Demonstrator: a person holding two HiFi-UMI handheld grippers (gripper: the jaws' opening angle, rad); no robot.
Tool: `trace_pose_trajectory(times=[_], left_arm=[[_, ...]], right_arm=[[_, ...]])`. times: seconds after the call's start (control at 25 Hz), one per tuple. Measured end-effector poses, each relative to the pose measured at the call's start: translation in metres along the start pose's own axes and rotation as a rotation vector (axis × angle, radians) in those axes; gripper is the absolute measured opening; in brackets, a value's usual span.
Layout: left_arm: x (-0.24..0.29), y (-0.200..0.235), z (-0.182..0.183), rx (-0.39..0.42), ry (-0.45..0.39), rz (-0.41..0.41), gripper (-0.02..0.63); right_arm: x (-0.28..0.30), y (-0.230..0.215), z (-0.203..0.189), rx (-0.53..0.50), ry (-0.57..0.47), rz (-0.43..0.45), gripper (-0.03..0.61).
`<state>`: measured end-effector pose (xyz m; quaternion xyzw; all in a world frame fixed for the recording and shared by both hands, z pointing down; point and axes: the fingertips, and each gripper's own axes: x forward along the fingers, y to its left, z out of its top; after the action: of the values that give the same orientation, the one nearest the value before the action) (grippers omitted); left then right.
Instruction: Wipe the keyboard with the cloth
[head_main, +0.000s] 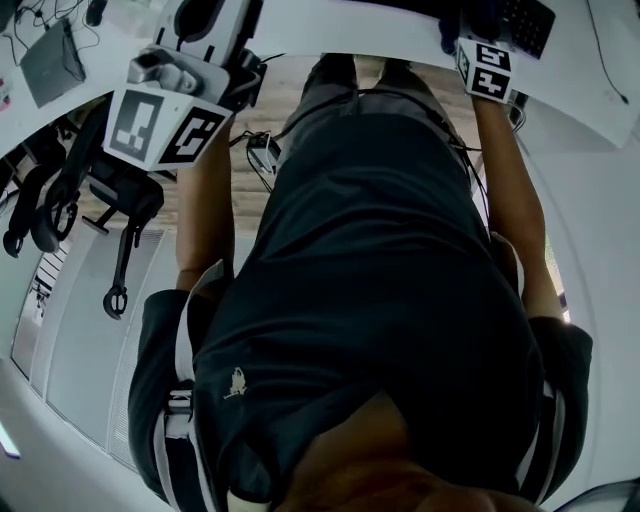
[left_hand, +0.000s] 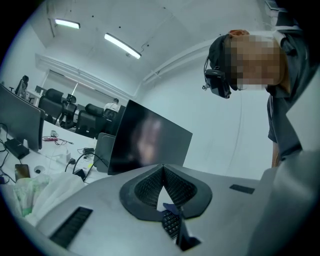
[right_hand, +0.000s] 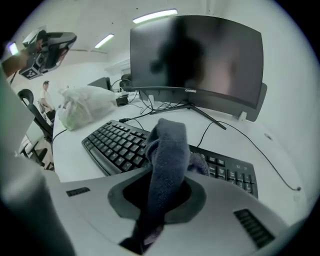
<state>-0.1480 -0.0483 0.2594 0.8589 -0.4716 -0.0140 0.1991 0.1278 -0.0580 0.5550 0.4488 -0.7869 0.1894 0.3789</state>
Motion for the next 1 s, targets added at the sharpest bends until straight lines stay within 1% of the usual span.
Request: trace_pose_trajectory(times=[0.04, 0.12, 0.2, 0.28, 0.32, 0.4, 0.44, 0.48, 0.56, 0.6, 0.64, 0.72, 0.8, 0.88, 0.96, 1.0], left_arm=[[-0.002, 0.004, 0.000, -0.003, -0.001, 0.006, 0.005], [-0.005, 0.009, 0.002, -0.009, -0.004, 0.010, 0.005], [-0.005, 0.011, 0.003, -0.012, -0.002, 0.003, 0.005], [-0.004, 0.012, 0.003, -0.012, 0.002, -0.009, 0.005], [-0.004, 0.013, 0.003, -0.012, 0.002, -0.014, 0.005], [-0.004, 0.015, 0.004, -0.013, -0.002, -0.019, 0.005], [-0.005, 0.017, 0.006, -0.014, -0.003, -0.019, 0.005], [-0.007, 0.019, 0.006, -0.014, -0.003, -0.018, 0.005], [-0.010, 0.024, 0.007, -0.016, 0.003, -0.015, 0.005], [-0.010, 0.026, 0.006, -0.018, 0.006, -0.015, 0.005], [-0.010, 0.027, 0.005, -0.020, 0.009, -0.015, 0.005], [-0.007, 0.029, 0.003, -0.025, 0.013, -0.017, 0.005], [-0.003, 0.028, 0.002, -0.027, 0.017, -0.024, 0.005], [0.001, 0.027, 0.005, -0.023, 0.018, -0.037, 0.005], [0.004, 0.026, 0.007, -0.017, 0.017, -0.043, 0.005], [0.005, 0.026, 0.008, -0.016, 0.016, -0.044, 0.005]], right_arm=[[0.001, 0.002, 0.001, -0.012, 0.006, -0.014, 0.040], [0.006, 0.026, 0.011, -0.058, 0.001, -0.011, 0.040], [0.011, 0.060, 0.022, -0.104, -0.017, 0.027, 0.040], [0.016, 0.085, 0.032, -0.110, -0.029, 0.072, 0.040], [0.018, 0.090, 0.035, -0.105, -0.030, 0.091, 0.041], [0.018, 0.083, 0.038, -0.096, -0.028, 0.112, 0.040], [0.016, 0.071, 0.038, -0.086, -0.027, 0.101, 0.040], [0.014, 0.055, 0.035, -0.061, -0.025, 0.074, 0.040], [0.011, 0.023, 0.029, 0.023, -0.017, 0.013, 0.040], [0.012, 0.015, 0.027, 0.051, -0.011, -0.006, 0.040], [0.013, 0.017, 0.028, 0.051, -0.007, -0.013, 0.040], [0.017, 0.040, 0.035, -0.006, -0.010, 0.009, 0.040], [0.022, 0.073, 0.044, -0.044, -0.023, 0.069, 0.041], [0.027, 0.092, 0.050, -0.052, -0.031, 0.126, 0.041], [0.028, 0.089, 0.052, -0.066, -0.029, 0.150, 0.040], [0.027, 0.077, 0.050, -0.069, -0.028, 0.136, 0.040]])
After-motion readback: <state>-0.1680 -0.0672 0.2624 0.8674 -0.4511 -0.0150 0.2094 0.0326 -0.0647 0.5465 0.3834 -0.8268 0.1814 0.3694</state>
